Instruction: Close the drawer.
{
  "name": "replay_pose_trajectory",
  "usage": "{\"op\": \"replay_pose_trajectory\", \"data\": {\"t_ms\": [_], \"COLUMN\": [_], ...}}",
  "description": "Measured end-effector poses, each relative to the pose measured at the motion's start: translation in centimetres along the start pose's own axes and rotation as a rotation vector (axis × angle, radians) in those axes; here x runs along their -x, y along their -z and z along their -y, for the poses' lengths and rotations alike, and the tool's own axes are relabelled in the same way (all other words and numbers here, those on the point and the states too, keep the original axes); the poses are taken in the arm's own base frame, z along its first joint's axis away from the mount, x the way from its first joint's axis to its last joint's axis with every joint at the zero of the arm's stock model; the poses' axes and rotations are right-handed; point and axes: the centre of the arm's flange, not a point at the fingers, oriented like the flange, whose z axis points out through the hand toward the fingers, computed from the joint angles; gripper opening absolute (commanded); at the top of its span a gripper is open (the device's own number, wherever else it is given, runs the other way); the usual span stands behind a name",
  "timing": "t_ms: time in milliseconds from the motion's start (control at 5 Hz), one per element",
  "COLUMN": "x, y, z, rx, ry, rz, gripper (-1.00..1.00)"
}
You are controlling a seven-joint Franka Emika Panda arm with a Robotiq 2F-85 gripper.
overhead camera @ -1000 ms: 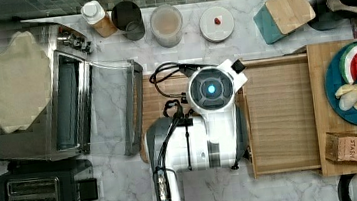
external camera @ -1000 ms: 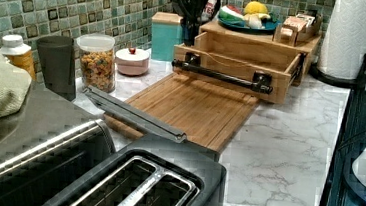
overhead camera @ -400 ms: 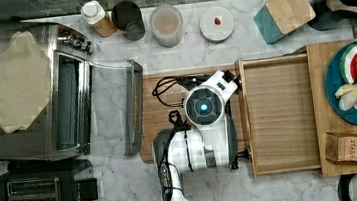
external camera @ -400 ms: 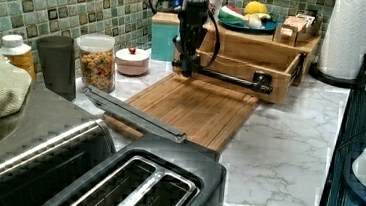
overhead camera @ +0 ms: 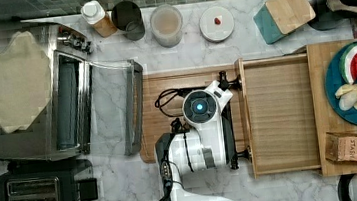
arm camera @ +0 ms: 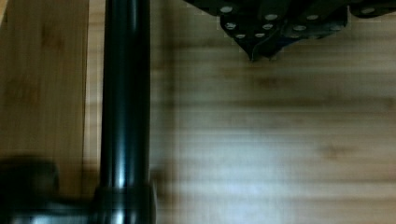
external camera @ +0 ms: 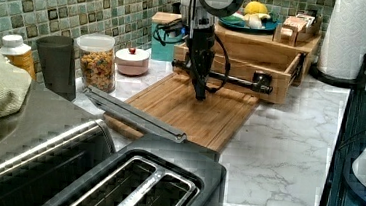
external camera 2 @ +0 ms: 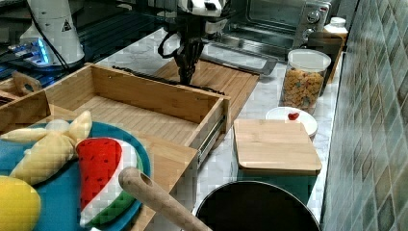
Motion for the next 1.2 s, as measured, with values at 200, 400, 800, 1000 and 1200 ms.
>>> {"op": "replay_pose_trajectory", "data": {"t_ms": [200, 400, 800, 1000, 1200], "x": [0.2, 0.0, -0.4, -0.5, -0.7], "y": [0.4, 1.0, 1.1, 1.1, 1.4], "z": [-0.5, -1.0, -4.0, -6.4, -8.4], "rx": [0.0, -0.002, 0.0, 0.007, 0.035], "ry": [-0.009, 0.012, 0.066, 0.075, 0.098], "rz": [-0.012, -0.042, -0.07, -0.042, -0.036], "gripper": [-1.0, -1.0, -1.0, -1.0, -1.0]}}
